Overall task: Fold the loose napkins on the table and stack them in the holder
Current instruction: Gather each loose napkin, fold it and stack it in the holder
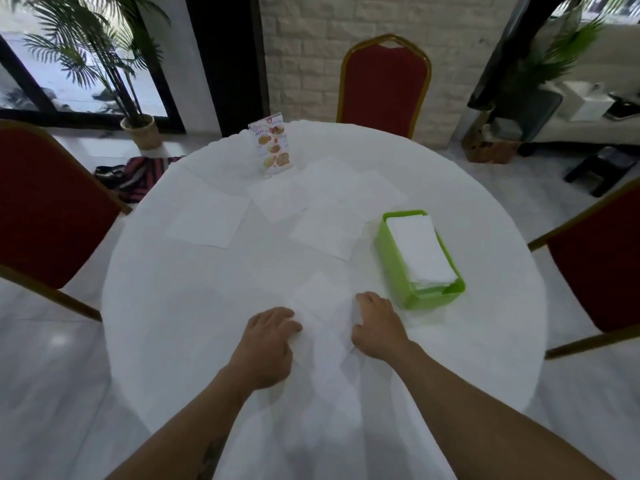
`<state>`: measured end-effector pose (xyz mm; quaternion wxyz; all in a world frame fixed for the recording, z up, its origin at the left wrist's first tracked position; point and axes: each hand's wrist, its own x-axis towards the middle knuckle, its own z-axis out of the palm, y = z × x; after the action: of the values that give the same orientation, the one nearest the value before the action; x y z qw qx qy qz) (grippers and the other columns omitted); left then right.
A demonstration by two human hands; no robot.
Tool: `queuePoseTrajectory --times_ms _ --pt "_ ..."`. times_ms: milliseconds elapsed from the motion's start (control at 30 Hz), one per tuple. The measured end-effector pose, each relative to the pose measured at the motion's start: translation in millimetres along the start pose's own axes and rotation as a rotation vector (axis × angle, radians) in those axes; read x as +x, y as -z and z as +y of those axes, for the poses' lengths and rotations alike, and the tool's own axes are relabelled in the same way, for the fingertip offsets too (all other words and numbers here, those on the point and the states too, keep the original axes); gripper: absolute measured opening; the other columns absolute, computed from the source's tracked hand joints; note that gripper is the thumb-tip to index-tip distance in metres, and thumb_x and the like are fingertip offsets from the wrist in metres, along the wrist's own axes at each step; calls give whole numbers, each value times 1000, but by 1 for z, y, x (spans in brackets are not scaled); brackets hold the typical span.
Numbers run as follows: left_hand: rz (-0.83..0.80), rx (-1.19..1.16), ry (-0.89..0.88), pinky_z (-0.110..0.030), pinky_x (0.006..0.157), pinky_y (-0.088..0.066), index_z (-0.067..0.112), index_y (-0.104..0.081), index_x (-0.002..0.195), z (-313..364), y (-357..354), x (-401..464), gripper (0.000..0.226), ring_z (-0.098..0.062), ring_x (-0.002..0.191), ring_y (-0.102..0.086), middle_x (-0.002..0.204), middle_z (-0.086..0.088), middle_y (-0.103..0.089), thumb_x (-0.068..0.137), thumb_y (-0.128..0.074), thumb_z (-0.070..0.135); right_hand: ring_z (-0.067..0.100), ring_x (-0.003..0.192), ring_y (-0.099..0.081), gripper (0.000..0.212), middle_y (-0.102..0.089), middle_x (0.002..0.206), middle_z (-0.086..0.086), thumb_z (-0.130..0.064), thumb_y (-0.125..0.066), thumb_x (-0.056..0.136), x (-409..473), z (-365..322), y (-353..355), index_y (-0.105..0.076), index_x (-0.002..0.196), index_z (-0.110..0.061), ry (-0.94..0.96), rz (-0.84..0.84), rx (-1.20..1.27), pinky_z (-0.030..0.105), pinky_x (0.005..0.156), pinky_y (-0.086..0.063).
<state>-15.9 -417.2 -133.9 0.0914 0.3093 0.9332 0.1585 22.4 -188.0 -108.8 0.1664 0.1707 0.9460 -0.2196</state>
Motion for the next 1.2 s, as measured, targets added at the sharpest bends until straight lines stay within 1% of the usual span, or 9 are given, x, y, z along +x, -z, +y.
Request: queuePoseTrajectory --times_ms 133,267,367,533,700,867,967,1067,1200 --pt "-99 21 70 -42 119 -11 32 -44 135 9 -1 -6 55 -19 143 -21 152 5 -31 81 -43 18 33 123 -40 57 -40 134 8 -15 -55 79 0 -5 -2 -42 134 -13 -110 -17 193 38 99 -40" --pt "-161 68 131 -47 119 -7 38 -34 139 10 -3 -11 61 -23 145 -10 157 2 -17 81 -42 21 26 100 -57 46 -57 106 3 -16 -59 71 -6 -14 -10 -48 115 -15 -219 -28 413 40 87 -50" --pt "-185 52 172 -47 119 -6 41 -28 142 10 -5 -16 64 -24 147 -4 159 0 -9 83 -42 22 24 108 -58 55 -60 118 5 -12 -61 77 -11 -21 -16 -48 131 -19 -240 -61 545 31 88 -48" --pt "-136 -24 187 -40 120 -11 35 -33 143 10 -3 -25 64 -21 147 -9 159 -2 -15 83 -41 16 20 102 -61 30 -64 113 2 -8 -55 82 -15 -24 -17 -66 107 -20 -224 -82 617 25 80 -47" --pt "-33 -122 294 -38 114 -27 23 -42 136 7 1 -32 58 -22 136 -30 149 0 -32 80 -42 12 20 101 -66 28 -70 107 2 -9 -58 80 -17 -25 -16 -74 101 -16 -161 -206 624 32 83 -56" --pt "11 -189 373 -36 107 -35 17 -46 133 4 5 -35 53 -21 126 -42 139 2 -42 80 -42 9 18 107 -59 39 -61 109 -4 -8 -44 84 -24 -24 -17 -73 109 -19 -94 -89 467 25 84 -46" --pt "31 -233 409 -36 106 -38 13 -43 135 6 6 -33 54 -22 124 -45 139 0 -43 81 -41 9 26 115 -57 49 -60 123 3 -12 -38 75 -27 -26 -22 -72 109 -24 -40 -78 365 34 91 -50" --pt "36 -266 446 -37 109 -36 13 -37 139 7 7 -33 58 -23 129 -41 144 -2 -39 81 -42 9 27 124 -47 52 -49 131 6 -13 -42 78 -28 -28 -26 -63 125 -21 -36 -93 278 36 98 -46" --pt "-61 -178 353 -40 118 -22 19 -29 146 8 5 -36 64 -21 143 -22 156 1 -25 83 -42 13 26 119 -51 55 -51 129 6 -15 -49 80 -27 -35 -32 -51 135 -17 -44 -117 265 34 96 -45"
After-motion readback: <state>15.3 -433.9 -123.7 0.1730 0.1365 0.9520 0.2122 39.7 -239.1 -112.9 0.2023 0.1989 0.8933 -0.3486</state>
